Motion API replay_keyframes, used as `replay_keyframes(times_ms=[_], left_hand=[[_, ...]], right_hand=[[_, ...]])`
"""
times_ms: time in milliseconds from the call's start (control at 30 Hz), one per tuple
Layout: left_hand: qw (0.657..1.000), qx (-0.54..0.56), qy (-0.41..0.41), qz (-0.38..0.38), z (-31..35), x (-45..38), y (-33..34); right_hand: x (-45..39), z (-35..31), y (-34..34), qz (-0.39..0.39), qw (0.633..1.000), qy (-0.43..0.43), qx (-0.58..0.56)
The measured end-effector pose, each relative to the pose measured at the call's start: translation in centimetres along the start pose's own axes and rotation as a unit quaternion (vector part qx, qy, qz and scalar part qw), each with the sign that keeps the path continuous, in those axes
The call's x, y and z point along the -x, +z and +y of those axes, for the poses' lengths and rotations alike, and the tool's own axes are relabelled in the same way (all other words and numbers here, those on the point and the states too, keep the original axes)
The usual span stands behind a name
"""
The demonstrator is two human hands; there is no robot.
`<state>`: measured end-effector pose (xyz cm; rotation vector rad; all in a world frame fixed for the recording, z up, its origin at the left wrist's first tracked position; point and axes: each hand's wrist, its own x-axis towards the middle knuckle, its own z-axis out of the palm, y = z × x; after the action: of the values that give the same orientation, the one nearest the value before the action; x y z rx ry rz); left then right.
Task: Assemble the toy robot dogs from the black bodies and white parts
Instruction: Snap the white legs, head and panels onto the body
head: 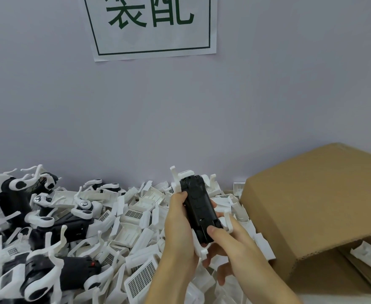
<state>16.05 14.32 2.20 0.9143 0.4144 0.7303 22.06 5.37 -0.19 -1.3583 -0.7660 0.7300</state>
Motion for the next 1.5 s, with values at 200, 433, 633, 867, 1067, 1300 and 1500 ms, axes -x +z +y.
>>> replay_keyframes(times_ms=[200,433,633,867,1067,1300,1500], left_hand=[[0.999,-0.031,0.007,0.008,0.1,0.0,0.0],[0.999,-0.034,-0.002,0.026,0.3,0.2,0.3],[0.998,-0.049,-0.007,0.024,0.3,0.2,0.5],[0.999,-0.044,-0.014,0.023,0.2,0.2,0.4],[0.999,-0.038,-0.010,0.025,0.1,0.0,0.2],[0.998,-0.051,-0.013,0.018,0.1,0.0,0.3],[1.000,-0.007,-0.011,0.018,-0.1,-0.2,0.5]], right_hand=[[0.2,0.1,-0.2,-0.029,0.999,-0.008,-0.009],[0.2,0.1,-0.1,-0.031,0.999,-0.004,0.008],[0.2,0.1,0.1,0.002,1.000,0.019,-0.001],[0.2,-0.2,0.3,0.017,1.000,0.012,-0.013],[0.2,-0.2,0.1,0.001,1.000,0.023,-0.017],[0.0,0.0,0.2,0.034,0.998,0.054,0.017],[0.2,0.1,-0.9,0.007,0.998,0.057,-0.027]])
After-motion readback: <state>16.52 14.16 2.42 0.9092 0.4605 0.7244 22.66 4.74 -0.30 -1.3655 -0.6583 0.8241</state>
